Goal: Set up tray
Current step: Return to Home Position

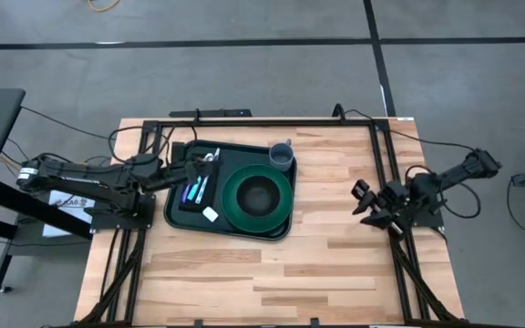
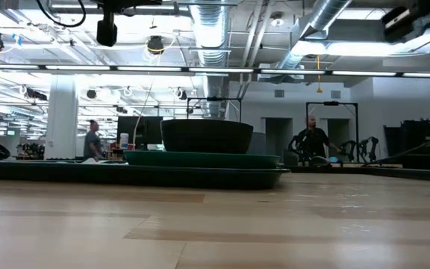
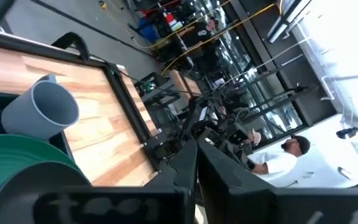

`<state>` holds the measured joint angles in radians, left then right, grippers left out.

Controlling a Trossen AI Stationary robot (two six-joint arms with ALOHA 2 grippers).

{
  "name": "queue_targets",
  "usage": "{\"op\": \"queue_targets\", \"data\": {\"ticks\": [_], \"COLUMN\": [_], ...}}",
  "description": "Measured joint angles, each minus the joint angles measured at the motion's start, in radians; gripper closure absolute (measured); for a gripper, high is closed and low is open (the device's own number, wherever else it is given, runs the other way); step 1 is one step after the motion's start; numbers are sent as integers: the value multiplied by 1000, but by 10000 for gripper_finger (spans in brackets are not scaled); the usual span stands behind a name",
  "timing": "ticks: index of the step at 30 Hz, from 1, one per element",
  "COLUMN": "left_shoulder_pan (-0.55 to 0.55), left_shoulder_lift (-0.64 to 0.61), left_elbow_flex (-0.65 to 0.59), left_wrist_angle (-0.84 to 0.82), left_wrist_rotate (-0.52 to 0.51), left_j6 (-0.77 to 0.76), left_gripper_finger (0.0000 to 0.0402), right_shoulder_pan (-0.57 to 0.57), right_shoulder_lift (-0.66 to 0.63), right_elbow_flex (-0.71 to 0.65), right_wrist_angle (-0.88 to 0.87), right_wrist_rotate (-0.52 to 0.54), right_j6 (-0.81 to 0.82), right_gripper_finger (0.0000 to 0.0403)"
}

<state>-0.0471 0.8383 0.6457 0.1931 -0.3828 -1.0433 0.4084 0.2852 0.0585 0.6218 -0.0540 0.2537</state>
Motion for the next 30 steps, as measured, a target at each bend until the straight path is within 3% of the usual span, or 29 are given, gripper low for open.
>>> {"op": "queue_targets", "data": {"ticks": [10, 17, 22, 30], "left_shoulder_pan": [0, 0, 0, 0], "left_shoulder_lift": [-1, -1, -1, -1], "left_elbow_flex": [0, 0, 0, 0], "left_wrist_angle": [-4, -57, -109, -112], "left_wrist_rotate": [-22, -29, -30, -31], "left_j6": [-39, -103, -153, -117], "left_gripper_finger": [401, 401, 401, 401], "right_shoulder_pan": [-78, -147, -182, -217], "right_shoulder_lift": [-187, -285, -255, -190], "right_elbow_flex": [-51, -51, -50, -49], "right_wrist_angle": [-216, -597, -602, -615], "right_wrist_rotate": [-3, -22, -38, 32], "right_j6": [-88, -145, -236, -189], "right_gripper_finger": [281, 281, 281, 281]}}
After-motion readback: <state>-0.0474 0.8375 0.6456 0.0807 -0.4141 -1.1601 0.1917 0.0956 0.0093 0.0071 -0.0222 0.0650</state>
